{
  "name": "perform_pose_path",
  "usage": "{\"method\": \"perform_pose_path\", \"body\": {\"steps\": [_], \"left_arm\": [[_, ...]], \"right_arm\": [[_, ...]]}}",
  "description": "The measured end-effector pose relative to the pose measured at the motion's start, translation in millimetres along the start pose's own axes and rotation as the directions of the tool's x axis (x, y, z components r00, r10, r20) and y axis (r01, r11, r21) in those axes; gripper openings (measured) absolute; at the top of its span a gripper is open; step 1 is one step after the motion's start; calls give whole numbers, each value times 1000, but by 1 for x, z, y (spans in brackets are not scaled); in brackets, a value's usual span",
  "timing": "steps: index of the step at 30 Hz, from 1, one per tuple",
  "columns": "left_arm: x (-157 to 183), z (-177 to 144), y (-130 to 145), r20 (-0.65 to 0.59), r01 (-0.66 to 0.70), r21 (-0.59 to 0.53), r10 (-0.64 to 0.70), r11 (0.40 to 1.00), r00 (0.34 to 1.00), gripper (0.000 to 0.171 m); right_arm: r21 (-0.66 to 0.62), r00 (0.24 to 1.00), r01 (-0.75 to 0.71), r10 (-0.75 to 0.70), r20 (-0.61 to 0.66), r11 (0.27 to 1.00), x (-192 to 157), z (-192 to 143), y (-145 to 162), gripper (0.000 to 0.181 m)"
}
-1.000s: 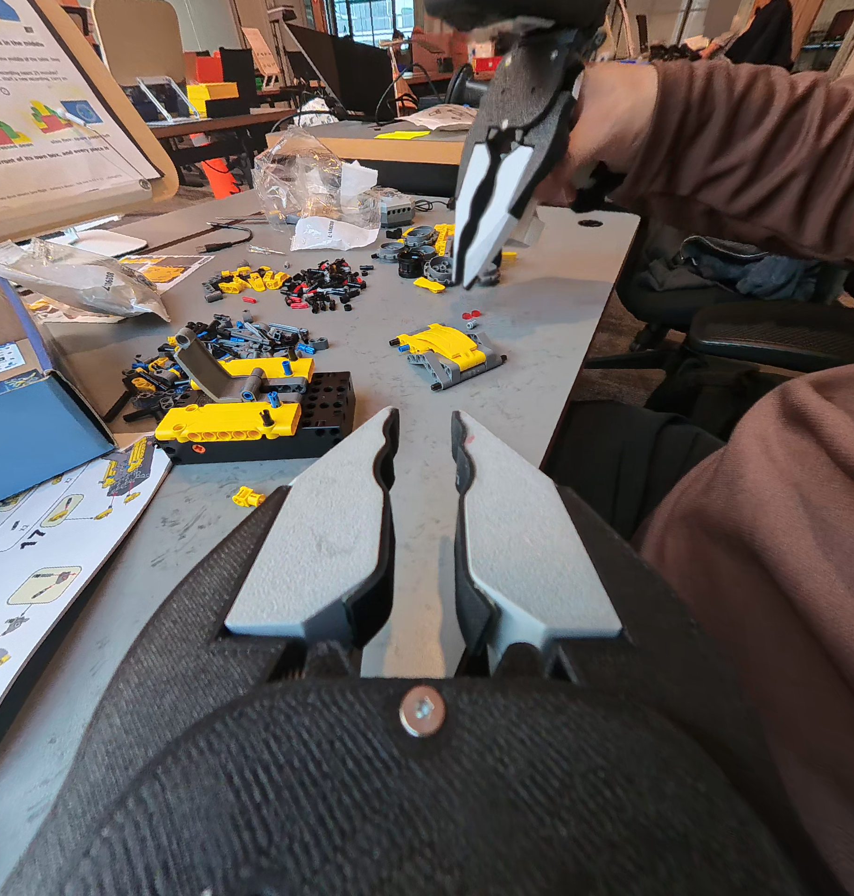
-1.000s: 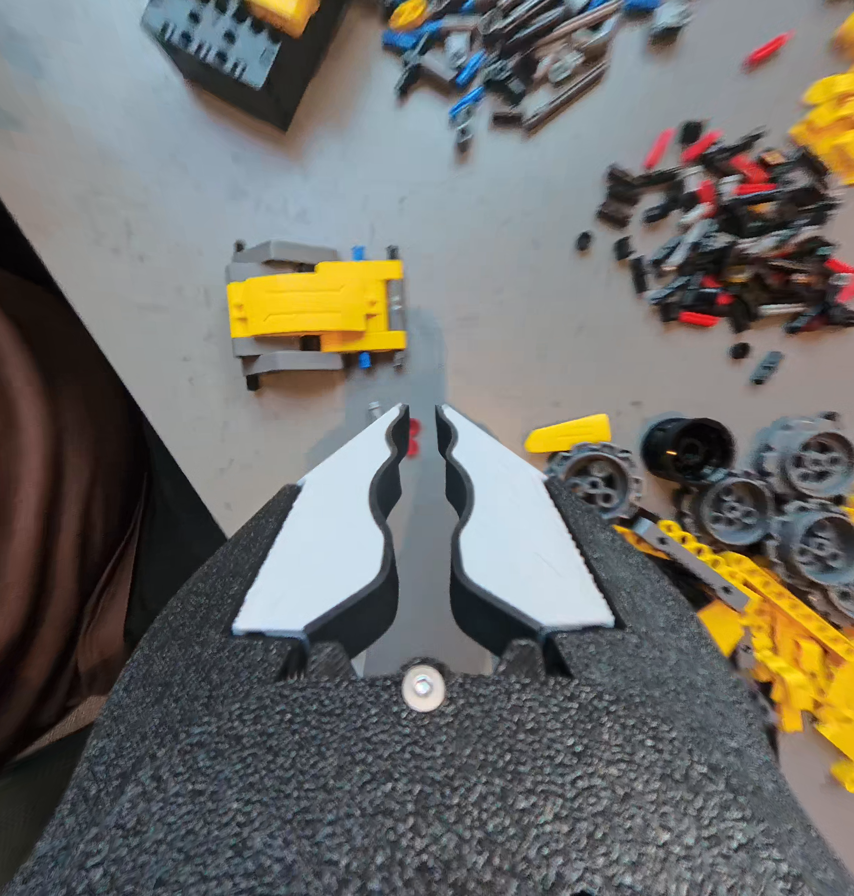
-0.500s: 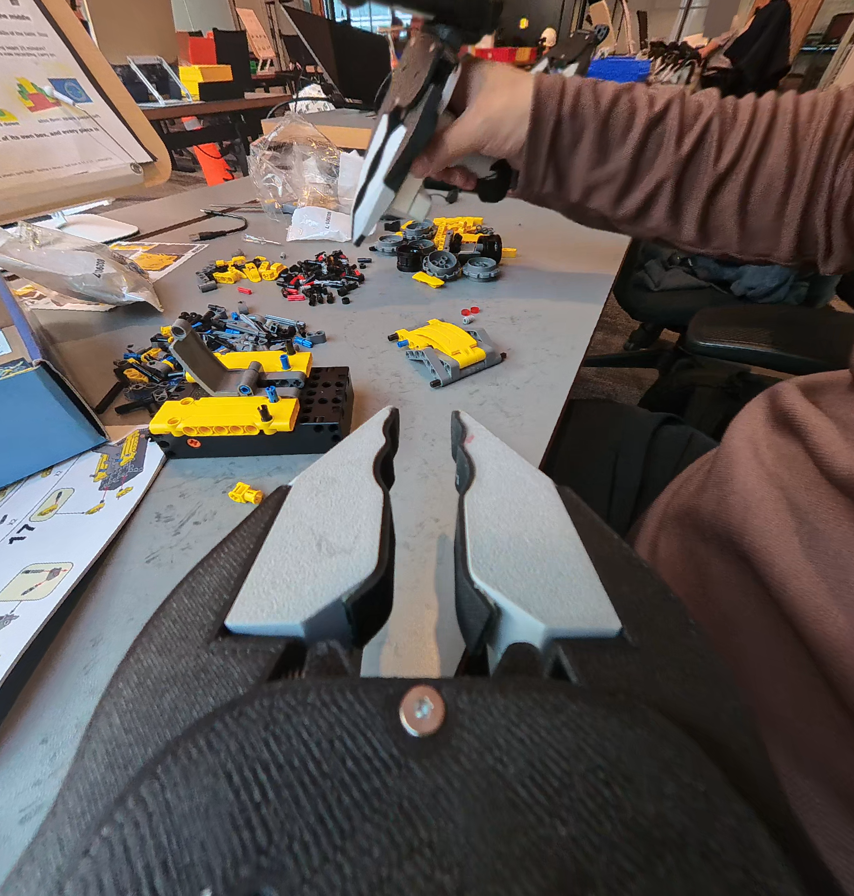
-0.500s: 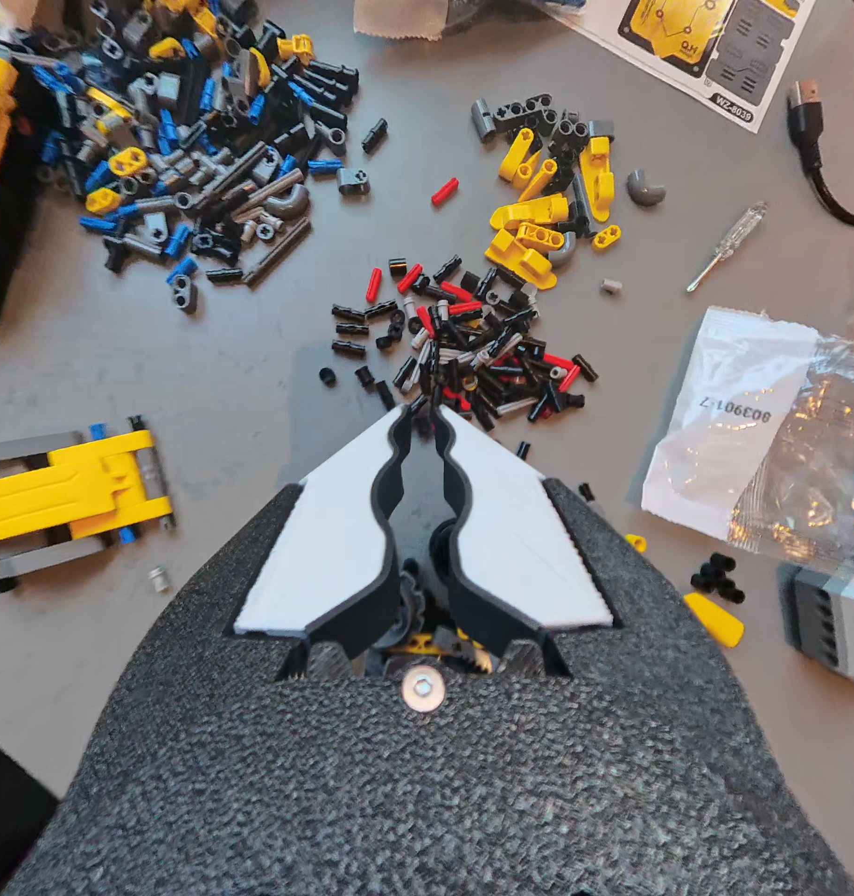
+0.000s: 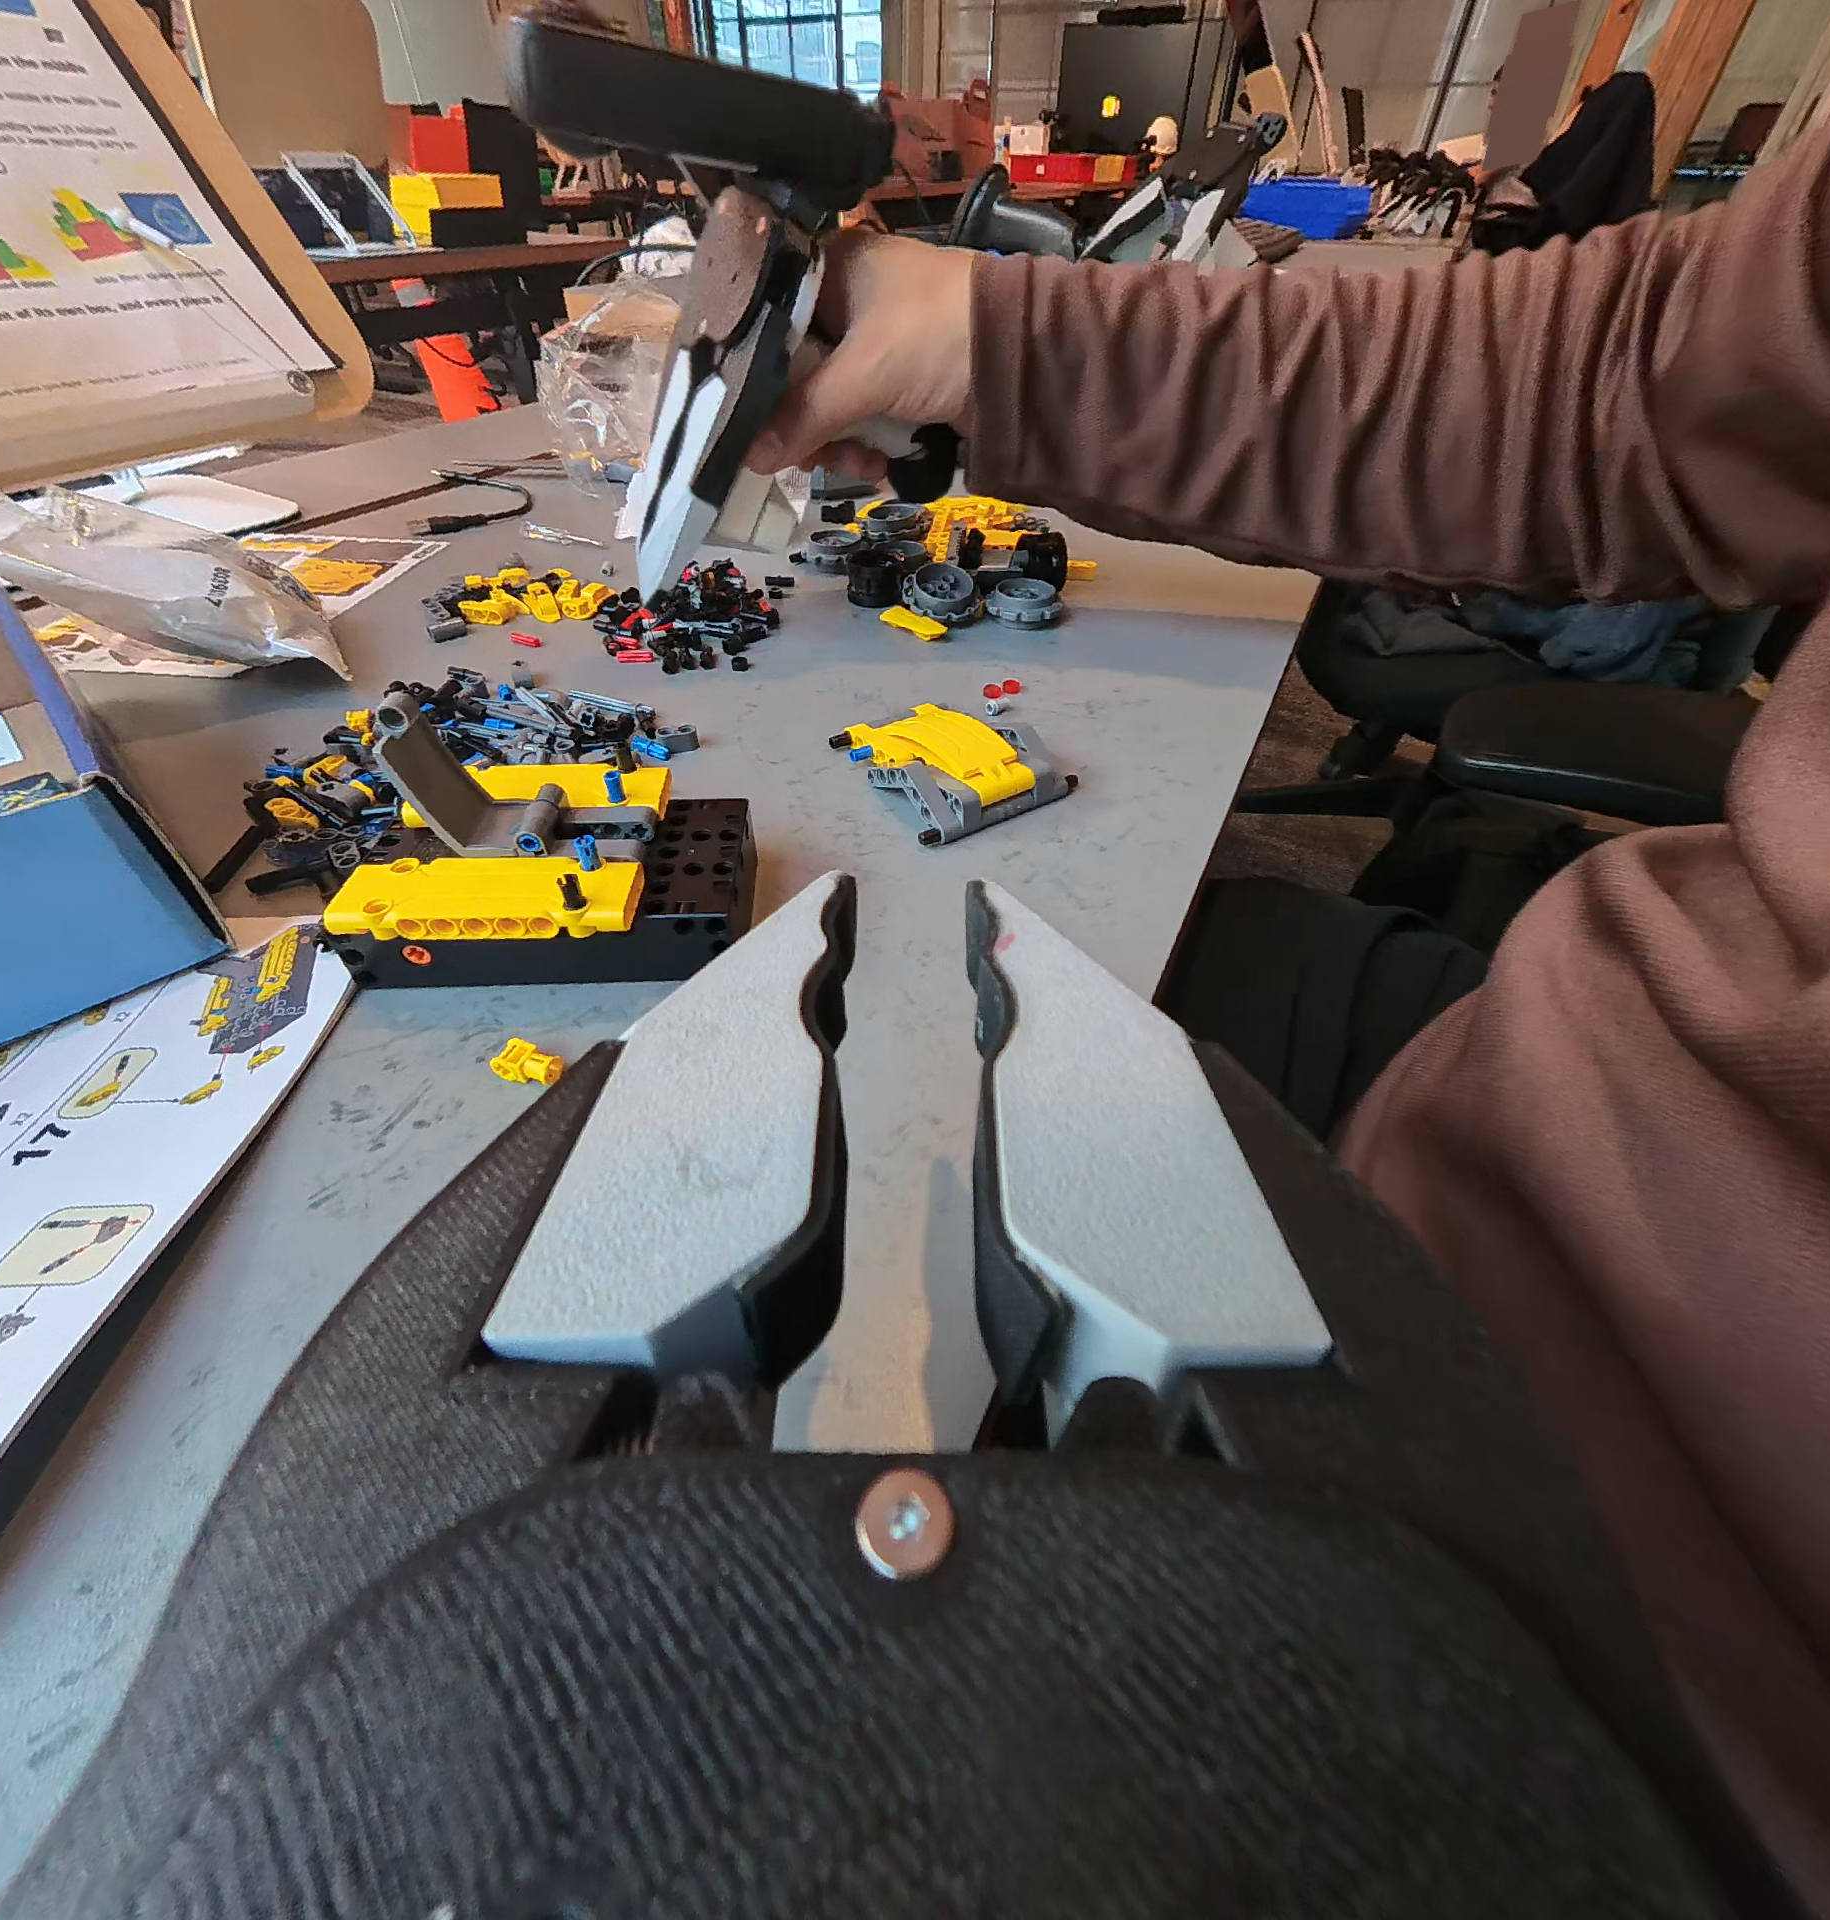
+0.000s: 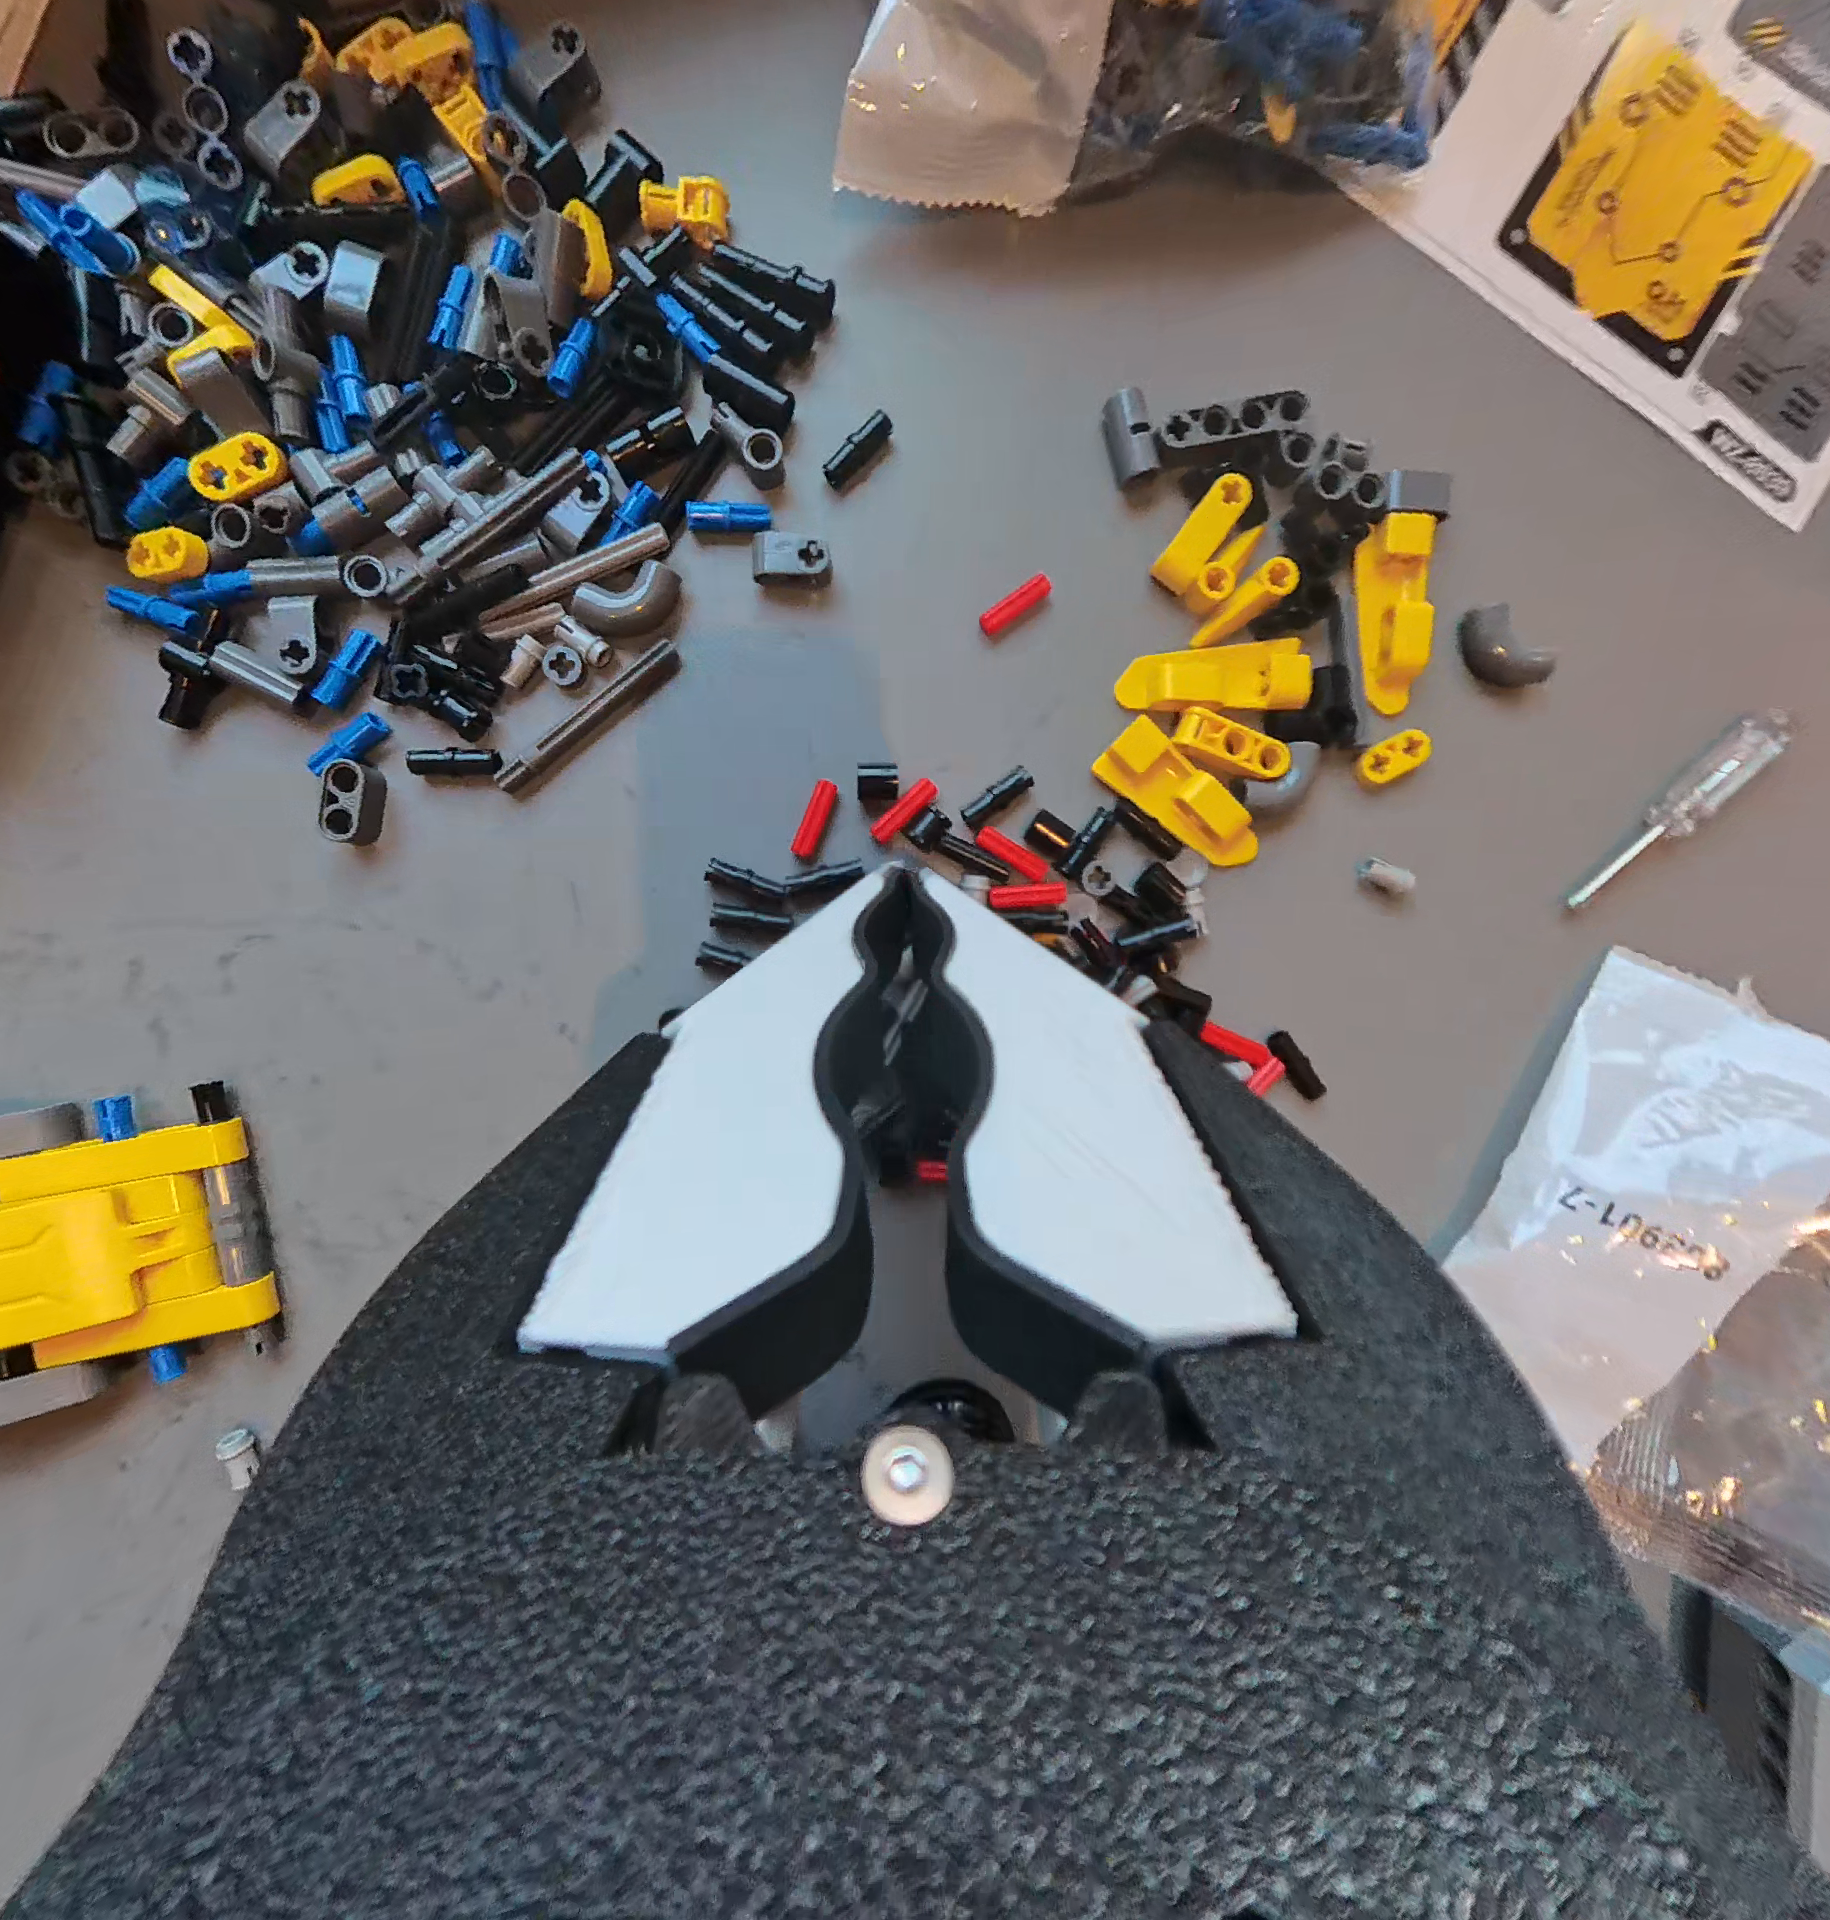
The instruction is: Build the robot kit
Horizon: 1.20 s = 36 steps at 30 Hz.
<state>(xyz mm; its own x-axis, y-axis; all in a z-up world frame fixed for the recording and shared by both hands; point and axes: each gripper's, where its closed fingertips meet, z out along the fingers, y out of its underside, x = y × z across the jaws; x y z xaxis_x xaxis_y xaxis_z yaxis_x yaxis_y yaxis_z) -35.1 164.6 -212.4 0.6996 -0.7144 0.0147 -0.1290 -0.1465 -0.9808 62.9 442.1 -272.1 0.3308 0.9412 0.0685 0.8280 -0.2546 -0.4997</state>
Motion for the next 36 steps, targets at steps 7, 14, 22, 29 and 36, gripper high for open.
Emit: {"method": "perform_pose_path", "body": {"steps": [7, 14, 22, 29, 36], "left_arm": [[0, -1, -1, -5, 8, 6, -8, 1000, 1000, 18], [0, -2, -2, -11, 19, 14, -19, 1000, 1000, 18], [0, -2, -2, -10, 19, 15, -18, 1000, 1000, 18], [0, -2, -2, -9, 15, 15, -15, 1000, 1000, 18], [0, -2, -2, -10, 13, 16, -13, 1000, 1000, 18]], "right_arm": [[-83, 998, 61, -60, 10, 995, 0, 10, 2, 0], [-109, 997, 78, -78, 10, 991, 3, 8, 4, 3], [-105, 996, 85, -85, 10, 991, 2, 11, 5, 7], [-113, 996, 89, -89, -3, 990, 3, 11, 6, 7], [-137, 986, 163, -167, -20, 977, 2, 12, 5, 6]]}}
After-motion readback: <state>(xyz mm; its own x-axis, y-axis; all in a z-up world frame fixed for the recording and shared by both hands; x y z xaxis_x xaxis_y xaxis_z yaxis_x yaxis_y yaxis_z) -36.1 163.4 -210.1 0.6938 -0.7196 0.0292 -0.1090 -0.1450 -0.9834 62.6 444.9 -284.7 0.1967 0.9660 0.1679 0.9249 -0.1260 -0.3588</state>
